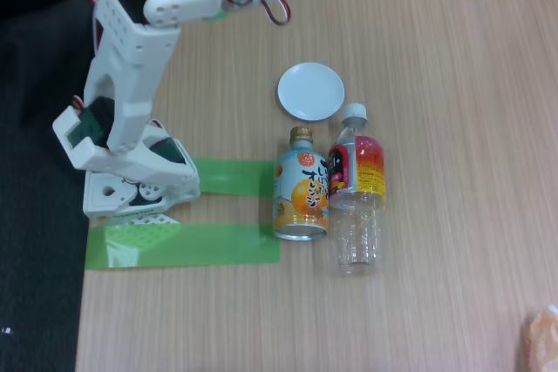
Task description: Pick up the plastic bottle and stand it up on the white place
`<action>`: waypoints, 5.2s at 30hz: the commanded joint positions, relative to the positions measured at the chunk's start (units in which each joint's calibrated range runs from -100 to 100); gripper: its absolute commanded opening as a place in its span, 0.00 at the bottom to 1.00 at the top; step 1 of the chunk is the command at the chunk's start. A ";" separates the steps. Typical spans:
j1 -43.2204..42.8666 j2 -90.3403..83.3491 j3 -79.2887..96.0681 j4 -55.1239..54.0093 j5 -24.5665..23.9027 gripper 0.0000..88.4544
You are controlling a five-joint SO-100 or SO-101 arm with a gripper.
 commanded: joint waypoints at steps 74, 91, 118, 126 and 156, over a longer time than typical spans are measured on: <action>6.20 0.18 61.61 -21.09 0.15 0.29; 1.46 10.18 59.71 -29.24 -0.06 0.29; 4.35 27.57 48.67 -33.02 0.15 0.29; 4.35 27.82 49.21 -33.02 -0.16 0.29; 4.43 31.18 48.67 -33.02 -0.21 0.29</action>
